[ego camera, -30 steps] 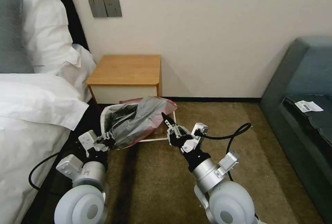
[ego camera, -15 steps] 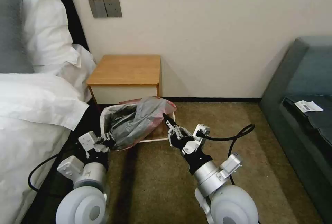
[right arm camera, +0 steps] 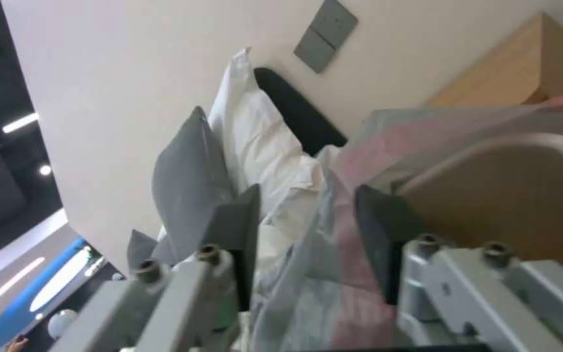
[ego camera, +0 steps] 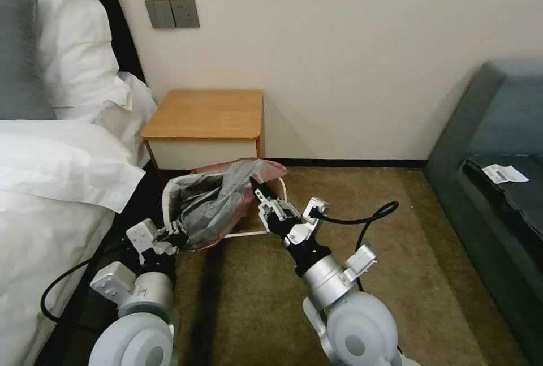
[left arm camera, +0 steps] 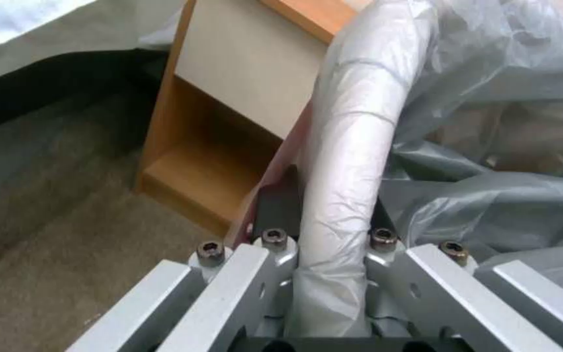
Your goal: Pick up the garbage bag from the table and place it over the trash can.
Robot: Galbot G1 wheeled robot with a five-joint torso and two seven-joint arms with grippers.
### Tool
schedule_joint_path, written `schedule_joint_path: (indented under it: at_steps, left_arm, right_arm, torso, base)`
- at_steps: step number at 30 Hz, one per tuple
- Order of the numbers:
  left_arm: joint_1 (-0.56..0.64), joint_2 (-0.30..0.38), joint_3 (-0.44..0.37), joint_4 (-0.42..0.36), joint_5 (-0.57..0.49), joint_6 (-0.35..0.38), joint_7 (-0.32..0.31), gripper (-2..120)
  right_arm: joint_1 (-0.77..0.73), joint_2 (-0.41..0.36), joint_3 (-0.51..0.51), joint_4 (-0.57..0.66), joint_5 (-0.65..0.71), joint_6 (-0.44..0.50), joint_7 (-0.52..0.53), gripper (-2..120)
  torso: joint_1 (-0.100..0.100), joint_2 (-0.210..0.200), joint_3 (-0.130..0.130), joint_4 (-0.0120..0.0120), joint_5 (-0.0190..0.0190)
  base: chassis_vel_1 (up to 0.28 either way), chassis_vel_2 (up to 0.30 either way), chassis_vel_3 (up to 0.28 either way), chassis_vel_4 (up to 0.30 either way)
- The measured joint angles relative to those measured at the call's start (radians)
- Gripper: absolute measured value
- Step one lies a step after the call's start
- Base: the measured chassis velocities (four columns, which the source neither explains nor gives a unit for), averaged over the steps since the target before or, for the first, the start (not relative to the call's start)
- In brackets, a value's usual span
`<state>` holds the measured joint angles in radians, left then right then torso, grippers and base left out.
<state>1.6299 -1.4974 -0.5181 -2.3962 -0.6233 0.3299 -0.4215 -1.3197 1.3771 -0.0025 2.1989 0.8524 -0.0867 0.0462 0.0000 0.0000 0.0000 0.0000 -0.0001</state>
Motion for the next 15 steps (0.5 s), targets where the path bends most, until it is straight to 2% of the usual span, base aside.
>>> schedule_joint_path:
  at_steps: [7,9,13,15]
  left_arm:
    - [0.021,-0.016,0.006,0.000,0.022,-0.006,0.003,7]
    - [0.023,-0.018,0.007,-0.001,0.023,-0.006,0.003,7]
    - [0.028,-0.018,0.007,-0.009,0.026,-0.007,0.003,7]
    - [0.031,-0.016,0.007,-0.014,0.027,-0.007,0.004,7]
  right_arm:
    - [0.052,0.030,-0.015,-0.047,0.005,0.000,0.003,70]
    - [0.055,0.033,-0.018,-0.051,0.004,0.001,0.003,74]
    - [0.060,0.033,-0.022,-0.056,0.000,0.002,0.004,65]
    - [0.060,0.027,-0.023,-0.056,-0.002,0.002,0.007,54]
  torso:
    - [0.000,0.000,0.000,0.0001,0.0000]
    - [0.000,0.000,0.000,0.0000,0.0000]
    - [0.000,0.000,0.000,0.0000,0.0000]
    - [0.000,0.000,0.000,0.0001,0.0000]
  base:
    - [0.000,0.000,0.000,0.000]
    - [0.000,0.000,0.000,0.000]
    - [0.000,0.000,0.000,0.000]
    - [0.000,0.000,0.000,0.000]
